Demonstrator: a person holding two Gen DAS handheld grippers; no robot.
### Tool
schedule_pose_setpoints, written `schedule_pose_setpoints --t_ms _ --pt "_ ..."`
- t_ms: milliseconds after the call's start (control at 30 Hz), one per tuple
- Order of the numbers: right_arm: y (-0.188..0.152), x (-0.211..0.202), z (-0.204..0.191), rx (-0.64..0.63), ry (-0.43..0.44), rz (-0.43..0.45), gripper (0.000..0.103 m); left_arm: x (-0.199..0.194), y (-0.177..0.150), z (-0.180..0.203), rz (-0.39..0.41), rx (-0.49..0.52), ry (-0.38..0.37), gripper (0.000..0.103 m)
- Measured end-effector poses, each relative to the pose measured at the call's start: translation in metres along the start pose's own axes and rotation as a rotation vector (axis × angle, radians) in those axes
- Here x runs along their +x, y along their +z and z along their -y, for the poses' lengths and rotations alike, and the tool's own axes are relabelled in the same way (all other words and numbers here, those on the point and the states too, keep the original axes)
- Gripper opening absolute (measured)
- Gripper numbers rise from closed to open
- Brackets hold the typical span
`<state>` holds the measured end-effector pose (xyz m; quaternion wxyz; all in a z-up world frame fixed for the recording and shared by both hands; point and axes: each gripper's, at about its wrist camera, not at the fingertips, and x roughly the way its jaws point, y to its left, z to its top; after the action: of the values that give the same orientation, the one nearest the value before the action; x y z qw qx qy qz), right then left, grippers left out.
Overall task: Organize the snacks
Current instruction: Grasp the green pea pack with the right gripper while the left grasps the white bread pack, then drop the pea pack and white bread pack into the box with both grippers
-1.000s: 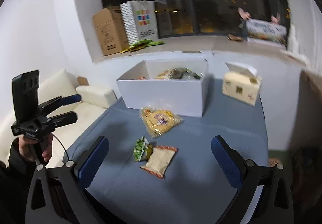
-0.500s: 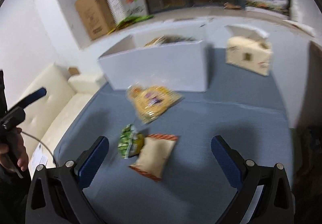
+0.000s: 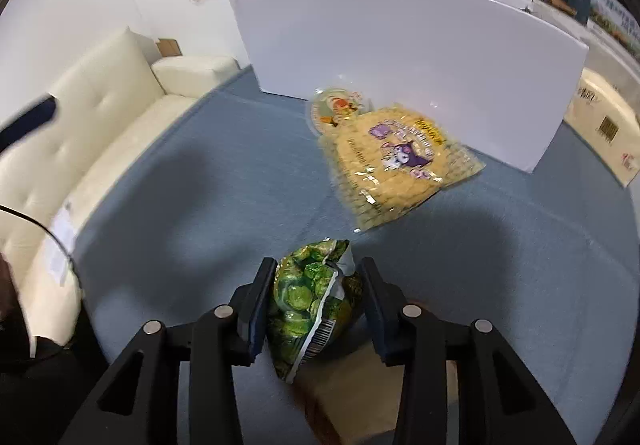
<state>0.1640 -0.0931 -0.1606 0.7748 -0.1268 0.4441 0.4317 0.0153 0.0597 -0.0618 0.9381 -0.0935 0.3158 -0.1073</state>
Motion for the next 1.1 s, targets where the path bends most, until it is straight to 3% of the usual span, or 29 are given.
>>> schedule_pose_setpoints --t_ms 233,467,667,733,767,800,900,1100 --pt "-0.012 -0.080 0.011 0.053 0.017 0.171 0.044 0.046 0.001 0.035 -0.129 0.121 -0.089 0.103" --pt "-0.046 -0.150 0.034 0.149 -0.057 0.295 0.044 0.125 -0.006 0.089 -0.315 0.270 -0.169 0.103" --pt "-0.079 -0.180 0.051 0.229 -0.098 0.341 0.044 0.183 -0.018 0.109 -0.420 0.275 -0.130 0.099" --pt "-0.085 -0.182 0.054 0.241 -0.114 0.345 0.044 0.189 -0.022 0.116 -0.406 0.316 -0.096 0.086" --pt "-0.087 -0.182 0.056 0.247 -0.119 0.346 0.044 0.188 -0.023 0.120 -0.391 0.357 -0.061 0.062" --pt "-0.090 -0.183 0.059 0.258 -0.116 0.347 0.044 0.186 -0.024 0.123 -0.378 0.386 -0.044 0.051" --pt "-0.094 -0.180 0.063 0.276 -0.103 0.345 0.044 0.182 -0.022 0.116 -0.381 0.328 -0.093 0.048" --pt "-0.092 -0.172 0.058 0.268 -0.083 0.345 0.044 0.135 0.000 0.094 -0.217 0.239 -0.108 0.047"
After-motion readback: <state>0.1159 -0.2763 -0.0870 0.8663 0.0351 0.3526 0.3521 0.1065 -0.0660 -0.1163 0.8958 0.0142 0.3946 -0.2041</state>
